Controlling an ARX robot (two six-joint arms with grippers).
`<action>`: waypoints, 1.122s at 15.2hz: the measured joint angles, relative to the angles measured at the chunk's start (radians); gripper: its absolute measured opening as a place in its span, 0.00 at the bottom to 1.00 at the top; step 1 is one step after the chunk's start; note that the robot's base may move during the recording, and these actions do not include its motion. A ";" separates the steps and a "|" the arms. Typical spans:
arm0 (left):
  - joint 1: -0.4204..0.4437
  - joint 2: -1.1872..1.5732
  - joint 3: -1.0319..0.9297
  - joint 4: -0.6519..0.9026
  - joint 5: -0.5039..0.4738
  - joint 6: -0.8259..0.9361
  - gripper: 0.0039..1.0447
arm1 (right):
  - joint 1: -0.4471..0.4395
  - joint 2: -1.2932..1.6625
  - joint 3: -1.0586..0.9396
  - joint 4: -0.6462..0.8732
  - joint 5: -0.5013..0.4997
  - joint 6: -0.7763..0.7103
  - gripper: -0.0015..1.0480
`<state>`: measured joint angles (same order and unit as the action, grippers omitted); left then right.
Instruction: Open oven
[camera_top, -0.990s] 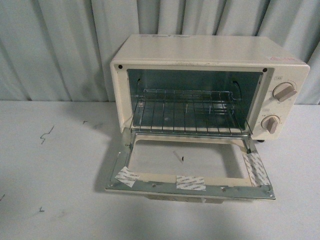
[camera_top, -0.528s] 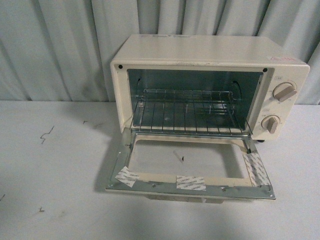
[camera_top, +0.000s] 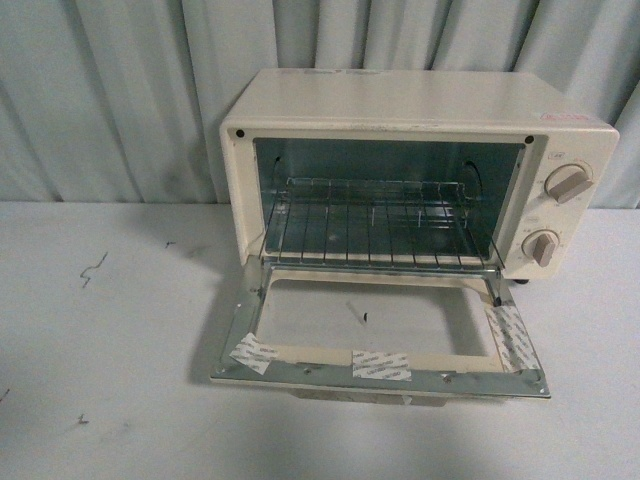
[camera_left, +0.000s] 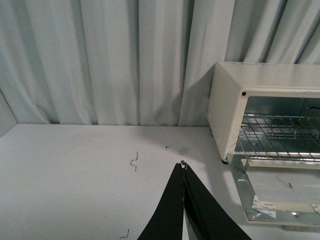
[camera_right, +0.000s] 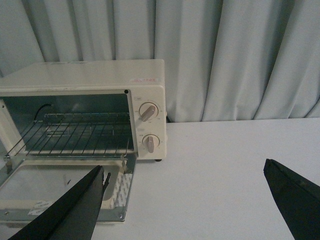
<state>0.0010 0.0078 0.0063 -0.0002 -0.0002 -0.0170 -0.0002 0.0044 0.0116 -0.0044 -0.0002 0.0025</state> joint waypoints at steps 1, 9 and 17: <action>0.000 0.000 0.000 -0.003 0.000 0.000 0.01 | 0.000 0.000 0.000 0.001 0.000 0.000 0.94; 0.000 0.000 0.000 -0.003 0.000 0.000 0.65 | 0.000 0.000 0.000 0.001 0.000 0.000 0.94; 0.000 0.000 0.000 -0.003 0.000 0.000 0.94 | 0.000 0.000 0.000 0.001 0.000 0.000 0.94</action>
<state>0.0010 0.0078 0.0063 -0.0029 -0.0002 -0.0166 -0.0002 0.0044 0.0116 -0.0036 -0.0002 0.0025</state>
